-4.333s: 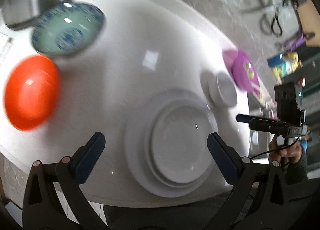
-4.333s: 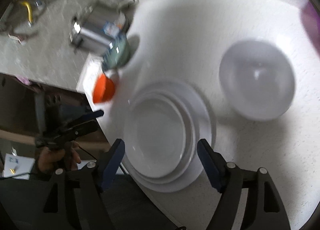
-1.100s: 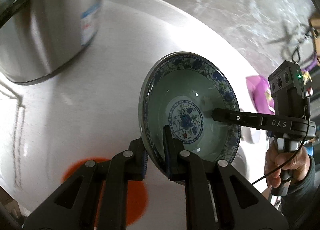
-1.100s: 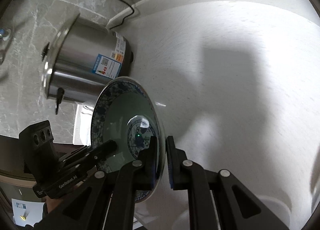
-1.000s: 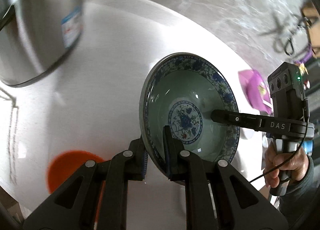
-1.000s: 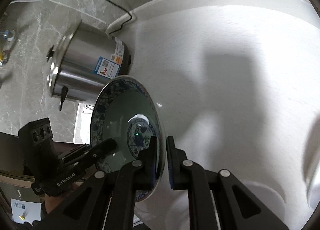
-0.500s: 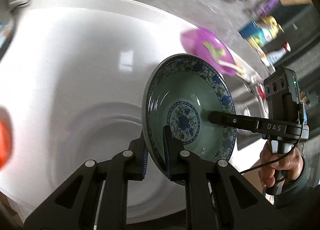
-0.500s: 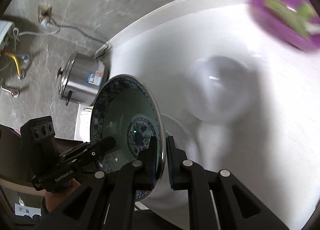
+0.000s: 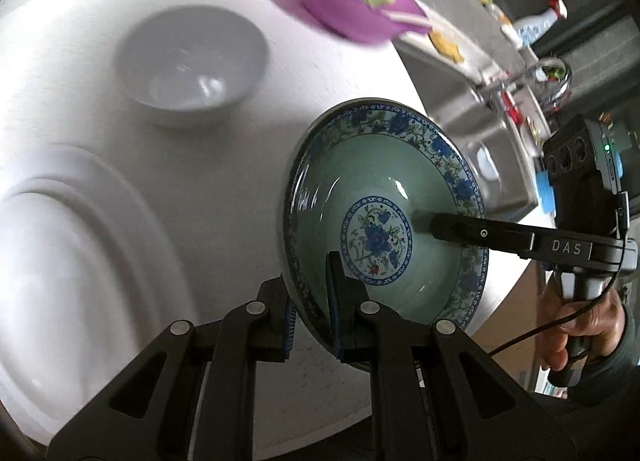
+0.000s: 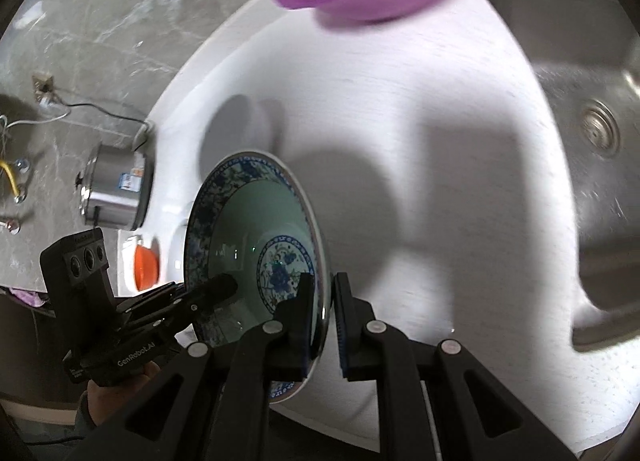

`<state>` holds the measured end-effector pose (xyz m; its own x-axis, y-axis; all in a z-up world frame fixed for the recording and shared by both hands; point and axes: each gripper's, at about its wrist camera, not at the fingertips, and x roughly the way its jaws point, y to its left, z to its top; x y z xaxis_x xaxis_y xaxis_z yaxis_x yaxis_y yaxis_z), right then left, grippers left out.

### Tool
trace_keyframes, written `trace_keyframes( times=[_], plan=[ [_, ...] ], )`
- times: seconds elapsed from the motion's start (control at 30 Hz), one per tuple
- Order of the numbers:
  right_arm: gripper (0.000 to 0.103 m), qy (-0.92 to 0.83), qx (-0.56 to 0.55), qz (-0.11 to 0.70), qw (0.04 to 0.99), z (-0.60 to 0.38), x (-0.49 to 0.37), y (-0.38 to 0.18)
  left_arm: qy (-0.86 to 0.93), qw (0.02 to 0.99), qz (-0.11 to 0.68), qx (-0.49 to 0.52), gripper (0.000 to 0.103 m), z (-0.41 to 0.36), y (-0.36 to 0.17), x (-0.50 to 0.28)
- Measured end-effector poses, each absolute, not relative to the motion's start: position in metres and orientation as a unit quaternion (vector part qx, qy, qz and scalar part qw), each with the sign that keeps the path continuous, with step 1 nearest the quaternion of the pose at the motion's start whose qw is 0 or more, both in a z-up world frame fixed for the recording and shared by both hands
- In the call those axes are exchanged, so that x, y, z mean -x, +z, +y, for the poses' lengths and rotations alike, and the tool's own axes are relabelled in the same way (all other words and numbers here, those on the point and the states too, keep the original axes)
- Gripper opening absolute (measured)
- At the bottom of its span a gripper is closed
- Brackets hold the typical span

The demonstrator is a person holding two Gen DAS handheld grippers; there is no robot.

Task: Organize plates and bowls
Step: 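Carry the blue-patterned bowl with both tools toward the sink and lower it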

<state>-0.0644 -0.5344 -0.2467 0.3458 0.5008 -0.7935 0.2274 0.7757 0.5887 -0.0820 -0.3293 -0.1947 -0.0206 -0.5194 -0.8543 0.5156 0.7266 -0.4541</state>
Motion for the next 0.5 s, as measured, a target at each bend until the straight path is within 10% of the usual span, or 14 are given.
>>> trace_keyframes(
  times=[0.5],
  plan=[
    [0.012, 0.087, -0.345, 0.575, 0.737, -0.565, 0.074, -0.287, -0.358, 0.693, 0.626, -0.019, 0.012, -0.372, -0.232, 0.075]
  ],
)
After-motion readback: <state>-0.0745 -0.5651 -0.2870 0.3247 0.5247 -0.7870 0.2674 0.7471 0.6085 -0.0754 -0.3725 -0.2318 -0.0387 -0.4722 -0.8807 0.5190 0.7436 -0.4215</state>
